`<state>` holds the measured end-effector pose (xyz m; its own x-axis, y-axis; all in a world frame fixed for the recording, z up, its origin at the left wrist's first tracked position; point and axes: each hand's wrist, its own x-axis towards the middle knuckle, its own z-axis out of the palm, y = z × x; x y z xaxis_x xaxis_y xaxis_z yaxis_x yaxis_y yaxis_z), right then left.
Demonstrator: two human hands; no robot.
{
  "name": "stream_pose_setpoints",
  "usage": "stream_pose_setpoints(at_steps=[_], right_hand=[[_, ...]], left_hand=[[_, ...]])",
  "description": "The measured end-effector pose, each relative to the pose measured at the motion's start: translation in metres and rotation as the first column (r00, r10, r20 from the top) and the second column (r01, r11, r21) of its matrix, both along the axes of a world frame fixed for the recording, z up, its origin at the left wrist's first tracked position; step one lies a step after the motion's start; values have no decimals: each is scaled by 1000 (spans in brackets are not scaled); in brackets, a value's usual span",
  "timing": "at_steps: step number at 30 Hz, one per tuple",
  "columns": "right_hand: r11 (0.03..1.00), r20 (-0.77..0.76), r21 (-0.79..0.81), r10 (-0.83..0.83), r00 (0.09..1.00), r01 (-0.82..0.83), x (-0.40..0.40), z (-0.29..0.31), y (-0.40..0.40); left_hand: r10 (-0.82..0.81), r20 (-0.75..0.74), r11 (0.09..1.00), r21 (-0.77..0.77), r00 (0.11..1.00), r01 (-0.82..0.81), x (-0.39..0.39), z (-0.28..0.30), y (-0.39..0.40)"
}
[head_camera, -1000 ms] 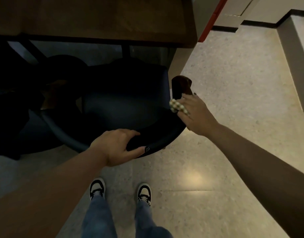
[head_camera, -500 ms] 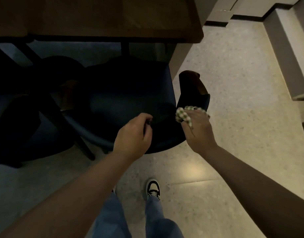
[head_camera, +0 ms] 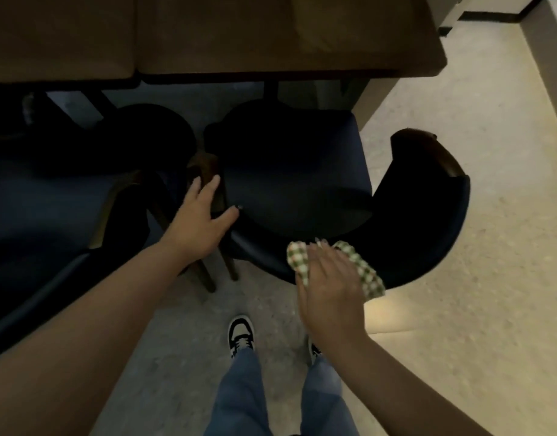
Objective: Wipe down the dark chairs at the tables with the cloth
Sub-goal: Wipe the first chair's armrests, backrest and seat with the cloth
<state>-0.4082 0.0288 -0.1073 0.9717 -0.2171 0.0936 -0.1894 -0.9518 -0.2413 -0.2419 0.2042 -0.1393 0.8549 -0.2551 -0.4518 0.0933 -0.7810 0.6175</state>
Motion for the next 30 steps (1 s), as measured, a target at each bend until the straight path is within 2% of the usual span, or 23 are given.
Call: stream_pose_setpoints(at_steps=[3,5,7,8,10,13,17,18,21,25,26,28,30], right_hand=[[1000,-92,25,-16,996,18,28,1,41],[999,-159,30,-20,987,25,50,-1,62],[1000,-219,28,-3,976,10,74,0,78],[999,-266,32,34,963,-26,87,-1,84],[996,-332,54,91,939,-78,114,-5,94],[996,-369,93,35,929,-1,151,-12,108],[968,-394,229,-4,919,102,201,-28,110],[955,-401,273,4,916,116,216,-35,107],[910,-452,381,29,892,163,258,-49,94],[943,-520,327,240,820,-68,292,-58,86],[947,-502,289,276,820,-142,289,-58,85],[934,-440,264,337,832,-239,272,-62,81],[900,-323,337,387,863,-277,242,-66,80]], left_hand=[[224,-202,951,-169,953,-260,27,-5,-4],[353,-437,851,-217,827,-478,41,-4,-6],[375,-621,743,-243,689,-624,50,0,-3],[362,-671,702,-261,647,-663,53,4,-1],[343,-734,613,-298,586,-732,60,2,7],[351,-784,492,-310,512,-813,64,3,10],[420,-771,307,-376,479,-874,74,-4,12],[409,-768,293,-400,492,-868,79,-6,14],[326,-772,385,-419,546,-822,91,-19,15],[287,-667,583,-448,687,-678,101,-39,15],[271,-635,625,-455,723,-634,102,-42,18],[209,-615,652,-492,760,-577,103,-49,26],[167,-604,657,-521,779,-545,103,-56,32]])
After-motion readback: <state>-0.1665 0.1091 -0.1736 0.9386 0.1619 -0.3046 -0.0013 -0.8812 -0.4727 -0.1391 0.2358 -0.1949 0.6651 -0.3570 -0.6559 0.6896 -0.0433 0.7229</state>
